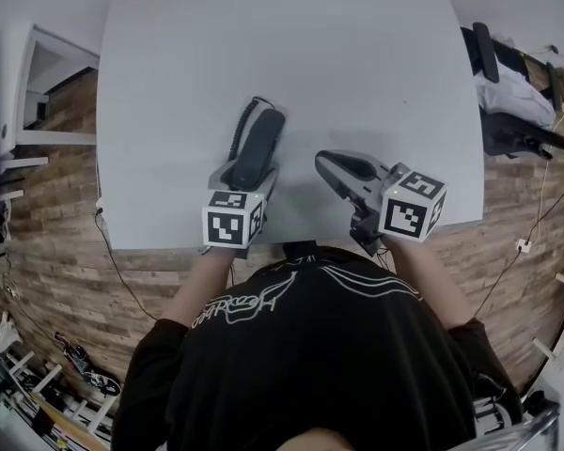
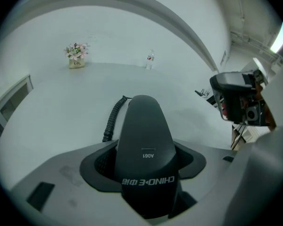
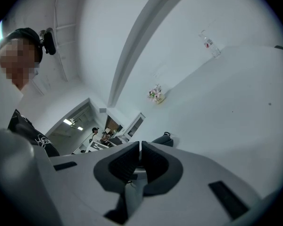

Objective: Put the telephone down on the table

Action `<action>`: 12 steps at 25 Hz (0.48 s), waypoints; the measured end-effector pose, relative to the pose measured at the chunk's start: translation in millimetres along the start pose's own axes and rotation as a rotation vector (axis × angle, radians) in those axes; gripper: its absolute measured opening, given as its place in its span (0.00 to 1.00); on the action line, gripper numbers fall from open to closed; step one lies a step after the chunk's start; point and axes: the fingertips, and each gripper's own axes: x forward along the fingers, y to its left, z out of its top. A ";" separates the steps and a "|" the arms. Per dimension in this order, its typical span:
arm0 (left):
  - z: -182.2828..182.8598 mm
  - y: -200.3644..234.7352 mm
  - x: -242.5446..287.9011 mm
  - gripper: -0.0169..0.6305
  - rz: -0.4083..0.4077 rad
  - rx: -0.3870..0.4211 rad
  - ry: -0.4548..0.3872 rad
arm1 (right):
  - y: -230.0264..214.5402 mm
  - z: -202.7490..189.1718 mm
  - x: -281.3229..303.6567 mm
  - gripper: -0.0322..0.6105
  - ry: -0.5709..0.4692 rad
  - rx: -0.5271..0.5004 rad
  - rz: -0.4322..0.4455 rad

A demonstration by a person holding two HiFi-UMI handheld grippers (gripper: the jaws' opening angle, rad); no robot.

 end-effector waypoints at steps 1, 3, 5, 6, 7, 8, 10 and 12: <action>-1.6 -0.7 1.8 0.46 0.019 0.019 0.015 | 0.0 0.5 -0.9 0.12 -0.001 0.001 0.001; -3.3 -2.0 4.4 0.46 0.044 0.045 0.029 | -0.3 1.4 -2.9 0.11 -0.004 0.002 0.003; -4.3 -1.9 6.8 0.46 0.062 0.069 0.035 | -1.9 2.1 -4.7 0.11 -0.005 0.003 0.002; -5.4 -2.0 8.2 0.46 0.074 0.088 0.040 | -3.3 1.9 -5.6 0.11 -0.005 0.004 0.000; -7.1 -2.5 9.6 0.46 0.086 0.109 0.046 | -4.8 1.2 -6.6 0.11 -0.004 0.008 -0.002; -9.0 -3.2 10.9 0.46 0.097 0.127 0.052 | -6.1 0.0 -7.4 0.11 -0.004 0.014 -0.002; -10.7 -4.1 12.1 0.46 0.106 0.139 0.058 | -7.9 -3.0 -7.7 0.11 0.001 0.023 0.001; -9.9 -3.9 12.1 0.46 0.105 0.137 0.059 | -9.1 -5.6 -6.9 0.11 0.015 0.025 0.000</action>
